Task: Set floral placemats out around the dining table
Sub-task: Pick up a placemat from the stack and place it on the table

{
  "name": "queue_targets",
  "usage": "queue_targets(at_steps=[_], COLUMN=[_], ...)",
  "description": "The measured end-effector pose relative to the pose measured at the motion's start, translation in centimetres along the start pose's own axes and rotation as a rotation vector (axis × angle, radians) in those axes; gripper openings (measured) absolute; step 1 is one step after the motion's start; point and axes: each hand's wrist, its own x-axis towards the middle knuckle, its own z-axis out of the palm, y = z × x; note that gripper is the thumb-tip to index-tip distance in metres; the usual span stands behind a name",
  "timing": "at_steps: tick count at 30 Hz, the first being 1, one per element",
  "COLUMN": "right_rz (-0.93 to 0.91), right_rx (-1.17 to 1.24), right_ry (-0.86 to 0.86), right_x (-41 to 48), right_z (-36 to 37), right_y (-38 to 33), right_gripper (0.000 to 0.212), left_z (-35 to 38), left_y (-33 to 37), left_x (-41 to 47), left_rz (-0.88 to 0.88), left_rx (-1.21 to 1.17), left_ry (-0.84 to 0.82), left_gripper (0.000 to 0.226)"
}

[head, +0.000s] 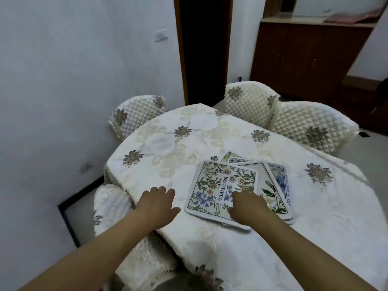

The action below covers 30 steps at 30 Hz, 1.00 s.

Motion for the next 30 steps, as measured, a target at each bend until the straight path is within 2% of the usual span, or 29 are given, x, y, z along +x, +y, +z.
queue_targets(at_steps=[5, 11, 14, 19, 25, 30], right_rz=[0.193, 0.525, 0.616, 0.810, 0.929, 1.121], right_rx=[0.045, 0.196, 0.325, 0.557, 0.980, 1.508], right_ry=[-0.043, -0.049, -0.087, -0.050, -0.001, 0.125], right_x=[2.6, 1.3, -0.5, -0.1, 4.3, 7.5], right_z=[0.7, 2.9, 4.4, 6.8, 11.5, 15.3], right_y=[-2.1, -6.7, -8.8, -10.0, -9.0, -8.1], right_gripper=[0.043, 0.032, 0.027, 0.024, 0.043, 0.021], left_z=[1.9, 3.3, 3.5, 3.4, 4.5, 6.4], left_y=[-4.5, -9.1, -9.3, -6.5, 0.0, 5.5], left_x=[7.5, 15.5, 17.5, 22.1, 29.0, 34.3], left_rz=[0.198, 0.485, 0.569, 0.687, 0.691, 0.657], left_rx=[0.029, 0.068, 0.039, 0.014, -0.045, -0.141], left_ry=[0.015, 0.008, -0.036, -0.015, -0.010, -0.105], left_gripper=[0.047, 0.050, 0.050, 0.051, 0.044, 0.038])
